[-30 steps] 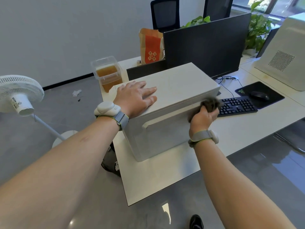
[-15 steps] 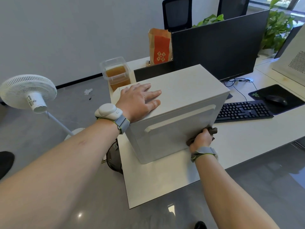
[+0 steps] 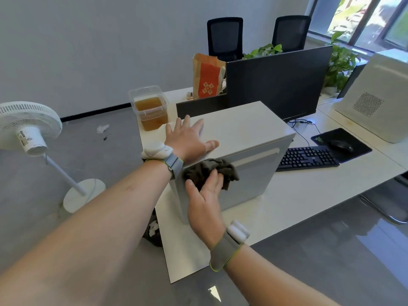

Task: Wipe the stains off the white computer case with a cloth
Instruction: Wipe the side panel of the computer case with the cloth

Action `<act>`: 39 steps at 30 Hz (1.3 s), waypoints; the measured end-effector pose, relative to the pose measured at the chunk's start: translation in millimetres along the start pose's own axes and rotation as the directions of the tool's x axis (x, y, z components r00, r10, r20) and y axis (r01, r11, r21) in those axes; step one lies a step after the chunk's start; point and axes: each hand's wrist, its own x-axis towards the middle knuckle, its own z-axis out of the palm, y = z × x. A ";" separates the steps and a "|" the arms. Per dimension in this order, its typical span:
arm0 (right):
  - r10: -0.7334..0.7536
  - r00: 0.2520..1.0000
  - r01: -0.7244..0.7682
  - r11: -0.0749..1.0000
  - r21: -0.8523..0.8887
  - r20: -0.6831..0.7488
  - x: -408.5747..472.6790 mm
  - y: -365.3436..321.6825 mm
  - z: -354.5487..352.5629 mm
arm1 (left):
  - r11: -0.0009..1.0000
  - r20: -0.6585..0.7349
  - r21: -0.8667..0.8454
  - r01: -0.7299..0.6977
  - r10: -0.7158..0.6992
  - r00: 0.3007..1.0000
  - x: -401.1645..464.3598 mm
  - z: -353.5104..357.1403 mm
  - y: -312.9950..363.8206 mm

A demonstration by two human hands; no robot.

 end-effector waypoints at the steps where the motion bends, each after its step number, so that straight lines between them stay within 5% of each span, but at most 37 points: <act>1: -0.042 0.999 0.041 0.998 -0.050 -0.016 -2.4 -4.0 2.6 | 1.000 0.017 0.020 0.002 -0.002 1.000 2.0 -0.3 -0.1; 5: -0.244 0.956 0.191 0.939 -0.286 -0.162 14.3 -6.5 -1.2 | 1.000 0.076 -0.025 0.002 0.000 0.997 5.0 -7.9 -2.9; 9: -0.427 0.901 0.264 0.686 -0.677 -0.081 63.7 -22.3 -25.3 | 0.976 0.086 -0.217 0.020 -0.001 0.996 9.2 -19.1 -7.8; 12: -0.387 0.920 0.238 0.416 -0.878 0.066 86.4 -41.9 -20.3 | 0.729 0.188 -0.668 0.147 -0.025 0.982 14.7 -26.6 -20.8; 15: -0.354 0.907 0.351 0.328 -0.877 0.231 98.7 -57.6 5.5 | 0.480 0.271 -0.837 0.264 -0.056 0.961 16.5 -36.5 -31.2; 22: -0.447 0.603 0.759 0.068 -0.647 0.660 76.4 -51.7 -3.6 | 0.872 0.008 -0.461 0.164 -0.181 0.983 30.1 -55.0 -29.6; 24: -0.494 0.694 0.672 0.182 -0.718 0.524 72.2 -32.1 -29.8 | 0.915 0.034 -0.367 0.167 -0.166 0.986 35.1 -53.2 -28.5; 27: -0.503 0.864 0.308 0.524 -0.794 0.003 72.3 -10.1 -66.0 | 0.977 0.105 -0.173 0.122 -0.104 0.989 34.2 -47.4 -24.0; 29: -0.343 0.915 0.153 0.782 -0.604 -0.212 67.6 -11.9 -68.0 | 0.994 0.115 -0.057 0.090 -0.083 0.990 30.3 -45.8 -17.8; 31: -0.188 0.954 0.122 0.954 -0.273 -0.234 56.0 -18.9 -54.6 | 0.995 0.113 -0.004 0.096 -0.095 0.989 26.8 -45.8 -8.9; 34: -0.085 0.979 0.078 0.996 -0.044 -0.185 48.5 -23.6 -32.1 | 0.993 0.086 0.025 0.118 -0.120 0.989 24.1 -49.5 -4.9; 39: -0.080 0.974 0.064 0.995 -0.082 -0.211 57.9 -15.0 -30.7 | 0.988 0.156 0.084 0.133 -0.145 0.977 23.9 -57.5 2.8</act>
